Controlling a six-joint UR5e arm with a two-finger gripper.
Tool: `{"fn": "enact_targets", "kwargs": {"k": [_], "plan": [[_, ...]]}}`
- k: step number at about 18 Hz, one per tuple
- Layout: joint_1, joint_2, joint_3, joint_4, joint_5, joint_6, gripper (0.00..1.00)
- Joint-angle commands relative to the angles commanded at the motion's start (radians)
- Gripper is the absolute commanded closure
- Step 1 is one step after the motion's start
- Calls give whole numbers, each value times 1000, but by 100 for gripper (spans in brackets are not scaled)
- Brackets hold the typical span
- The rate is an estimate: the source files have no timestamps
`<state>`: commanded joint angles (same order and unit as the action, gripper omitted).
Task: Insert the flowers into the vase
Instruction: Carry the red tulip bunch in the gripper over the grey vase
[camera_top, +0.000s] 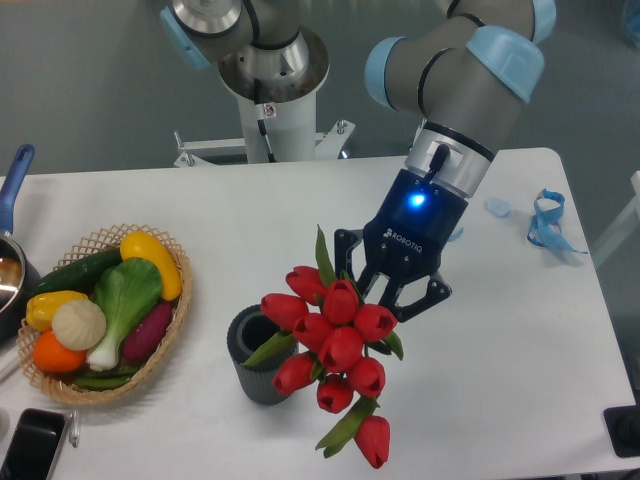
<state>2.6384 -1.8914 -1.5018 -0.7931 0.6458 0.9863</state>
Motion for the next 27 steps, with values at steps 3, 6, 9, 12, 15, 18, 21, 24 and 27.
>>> {"fn": "enact_targets", "kwargs": {"k": [3,6,9,12,15,18,21,24,27], "plan": [[-2,2,-5,3,2,2,90],[-3,-3,0,6,0,-2,90],[-2,-3,-3,6,-2,0,90],[-3,-5,-8,6,0,2,90],[-15,-8,-8,6,2,2,90],[-41,-17,-2,20,-21,2,89],[-51,-28,-3,55,-113,2,89],[-54,-31,-11,58,-222,3,89],[-57,-31,-15,63,-329,3,89]]}}
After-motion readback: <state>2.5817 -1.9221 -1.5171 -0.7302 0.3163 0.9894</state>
